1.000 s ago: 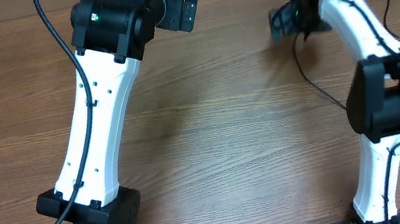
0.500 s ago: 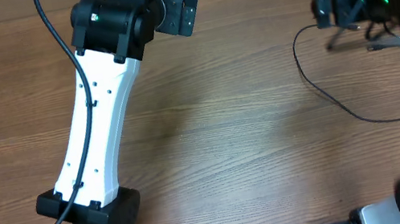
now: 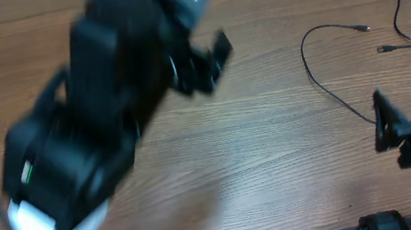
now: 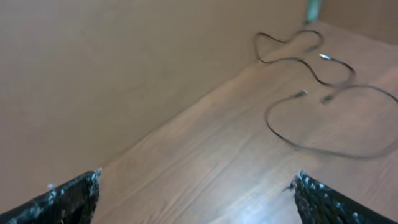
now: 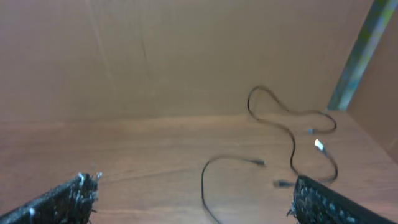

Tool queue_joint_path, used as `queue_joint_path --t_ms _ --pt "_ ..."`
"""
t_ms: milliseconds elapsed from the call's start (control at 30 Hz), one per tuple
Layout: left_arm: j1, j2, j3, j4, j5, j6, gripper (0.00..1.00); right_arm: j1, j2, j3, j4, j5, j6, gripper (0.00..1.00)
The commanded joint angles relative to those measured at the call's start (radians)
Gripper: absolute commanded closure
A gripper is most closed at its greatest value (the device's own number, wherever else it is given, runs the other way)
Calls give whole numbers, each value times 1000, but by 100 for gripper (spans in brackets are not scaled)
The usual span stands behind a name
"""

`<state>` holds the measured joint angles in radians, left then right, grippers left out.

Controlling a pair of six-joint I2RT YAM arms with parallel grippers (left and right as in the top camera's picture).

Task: Untangle cables

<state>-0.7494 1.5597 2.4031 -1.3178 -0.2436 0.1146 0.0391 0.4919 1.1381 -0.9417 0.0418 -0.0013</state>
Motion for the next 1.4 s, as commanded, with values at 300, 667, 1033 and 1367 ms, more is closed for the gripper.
queue_joint_path --t_ms 300,667,1033,1367 --pt "-810 -122 -180 -372 -1088 -565 0 -3 72 -99 55 -72 54 0" --pt "-933 -297 -390 -371 -1222 -622 0 -3 132 -99 66 -175 54 0" --pt "-772 -303 -390 71 -1197 -148 0 -3 225 -99 76 -209 54 0" --pt "-180 -257 -390 468 -566 189 0 -3 290 -99 76 -209 54 0"
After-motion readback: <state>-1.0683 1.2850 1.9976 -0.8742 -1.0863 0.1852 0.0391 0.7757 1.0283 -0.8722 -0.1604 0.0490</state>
